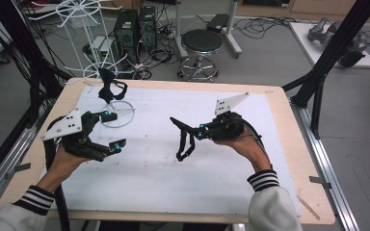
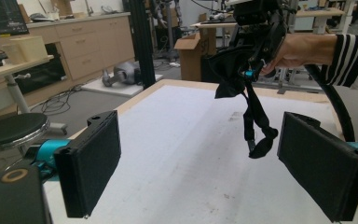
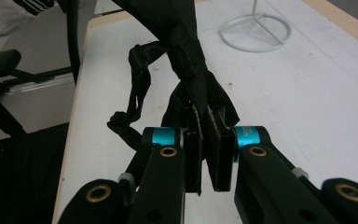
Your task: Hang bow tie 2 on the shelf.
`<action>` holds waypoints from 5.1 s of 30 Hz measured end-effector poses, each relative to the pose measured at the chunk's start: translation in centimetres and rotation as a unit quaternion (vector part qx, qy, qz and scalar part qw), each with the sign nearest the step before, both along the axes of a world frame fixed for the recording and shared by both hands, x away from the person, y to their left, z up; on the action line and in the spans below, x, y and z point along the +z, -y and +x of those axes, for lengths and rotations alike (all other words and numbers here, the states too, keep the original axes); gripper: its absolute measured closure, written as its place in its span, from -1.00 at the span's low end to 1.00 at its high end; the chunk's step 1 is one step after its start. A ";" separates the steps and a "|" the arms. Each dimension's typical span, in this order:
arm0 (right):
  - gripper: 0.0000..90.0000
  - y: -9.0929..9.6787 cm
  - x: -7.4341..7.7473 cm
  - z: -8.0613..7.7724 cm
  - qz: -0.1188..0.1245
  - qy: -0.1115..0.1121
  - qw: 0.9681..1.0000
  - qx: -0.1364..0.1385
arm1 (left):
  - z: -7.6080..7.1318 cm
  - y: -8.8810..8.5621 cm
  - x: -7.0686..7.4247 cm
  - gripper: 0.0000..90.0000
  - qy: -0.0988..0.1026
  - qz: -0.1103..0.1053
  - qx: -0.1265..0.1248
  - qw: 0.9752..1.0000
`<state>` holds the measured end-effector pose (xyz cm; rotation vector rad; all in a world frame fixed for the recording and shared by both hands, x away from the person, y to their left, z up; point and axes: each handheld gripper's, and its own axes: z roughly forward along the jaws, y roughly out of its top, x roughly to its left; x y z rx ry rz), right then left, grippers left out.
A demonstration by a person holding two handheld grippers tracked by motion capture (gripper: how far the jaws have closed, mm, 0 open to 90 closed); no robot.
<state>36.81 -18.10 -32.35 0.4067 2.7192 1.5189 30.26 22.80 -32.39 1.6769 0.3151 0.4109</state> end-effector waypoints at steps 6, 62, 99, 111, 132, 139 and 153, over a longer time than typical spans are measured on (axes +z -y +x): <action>0.92 -0.8 0.5 -0.6 0.010 0.002 1.000 0.015 | 0.0 1.1 0.3 -0.69 0.002 0.005 -0.016 1.000; 0.92 -5.9 0.0 -1.4 -0.006 -0.002 0.996 0.091 | 0.9 6.5 1.2 0.79 0.014 0.086 -0.133 0.987; -0.98 -2.6 -0.1 -4.2 0.047 0.107 0.993 -0.034 | -0.1 0.8 2.4 0.85 0.032 0.014 -0.055 0.998; -0.98 2.0 -1.5 -6.4 0.087 0.122 0.982 -0.114 | -0.5 -2.7 3.7 0.85 0.052 -0.006 -0.007 0.999; -0.98 7.1 -5.7 -8.7 0.128 0.135 0.959 -0.211 | -0.3 -7.2 5.5 0.85 0.073 -0.012 0.094 0.993; -0.98 7.9 -7.0 -9.2 0.133 0.135 0.953 -0.237 | -0.2 -9.0 6.0 0.85 0.080 -0.017 0.136 0.987; -0.98 8.0 -8.0 -9.4 0.131 0.141 0.946 -0.261 | 0.7 -10.5 6.1 0.85 0.083 -0.021 0.185 0.979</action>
